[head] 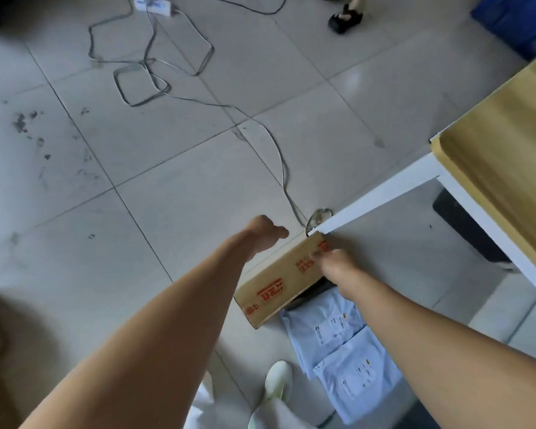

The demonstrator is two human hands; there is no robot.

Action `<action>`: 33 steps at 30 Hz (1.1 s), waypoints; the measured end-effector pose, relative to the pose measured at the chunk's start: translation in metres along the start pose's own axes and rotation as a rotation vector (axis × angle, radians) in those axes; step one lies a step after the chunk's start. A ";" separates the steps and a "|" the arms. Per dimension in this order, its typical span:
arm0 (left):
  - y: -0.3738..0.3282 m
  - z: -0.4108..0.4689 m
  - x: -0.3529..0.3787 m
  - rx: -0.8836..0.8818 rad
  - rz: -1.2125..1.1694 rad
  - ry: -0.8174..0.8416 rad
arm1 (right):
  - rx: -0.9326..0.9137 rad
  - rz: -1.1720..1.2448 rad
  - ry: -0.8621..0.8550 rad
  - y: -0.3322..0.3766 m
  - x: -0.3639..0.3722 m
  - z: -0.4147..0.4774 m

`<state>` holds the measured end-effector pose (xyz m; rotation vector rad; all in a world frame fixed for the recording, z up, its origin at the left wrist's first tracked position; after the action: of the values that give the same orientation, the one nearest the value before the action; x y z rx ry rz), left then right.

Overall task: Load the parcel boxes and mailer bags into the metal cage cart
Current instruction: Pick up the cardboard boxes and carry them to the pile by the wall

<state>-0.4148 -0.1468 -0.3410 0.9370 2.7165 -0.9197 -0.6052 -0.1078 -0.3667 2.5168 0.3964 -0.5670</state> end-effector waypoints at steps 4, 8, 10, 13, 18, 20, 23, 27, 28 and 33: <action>0.031 0.070 0.054 -0.052 0.121 0.028 | 0.079 0.091 0.001 -0.053 0.017 0.056; 0.069 0.135 0.092 -0.092 0.188 0.024 | 0.185 0.166 0.000 -0.101 0.043 0.104; 0.089 0.167 0.110 -0.087 0.204 0.025 | 0.228 0.184 -0.012 -0.123 0.056 0.128; 0.118 0.208 0.130 -0.099 0.214 0.028 | 0.299 0.238 -0.016 -0.149 0.080 0.157; 0.149 0.258 0.153 -0.116 0.186 0.026 | 0.436 0.422 -0.044 -0.191 0.116 0.200; 0.159 0.275 0.163 -0.115 0.186 0.039 | 0.477 0.471 -0.067 -0.205 0.126 0.215; 0.173 0.290 0.181 -0.134 0.224 0.092 | 0.518 0.627 -0.016 -0.219 0.144 0.233; 0.187 0.288 0.183 -0.162 0.186 0.105 | 0.524 0.707 0.019 -0.219 0.161 0.241; 0.191 0.282 0.179 -0.176 0.148 0.092 | 0.509 0.680 0.021 -0.221 0.162 0.247; 0.207 0.229 0.124 -0.233 -0.157 -0.052 | 0.403 0.503 0.090 -0.184 0.180 0.243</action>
<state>-0.4083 -0.0875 -0.6678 0.6559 2.8059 -0.6208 -0.5949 -0.0612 -0.7176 2.8775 -0.3551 -0.3579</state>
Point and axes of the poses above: each hand's wrist, its own z-axis towards the middle knuckle, its own x-axis out of the palm, y = z × x, the point moved 9 cm from there along z, towards the middle knuckle, and after that the axes turned 9 degrees about z, right-handed, at the moved point
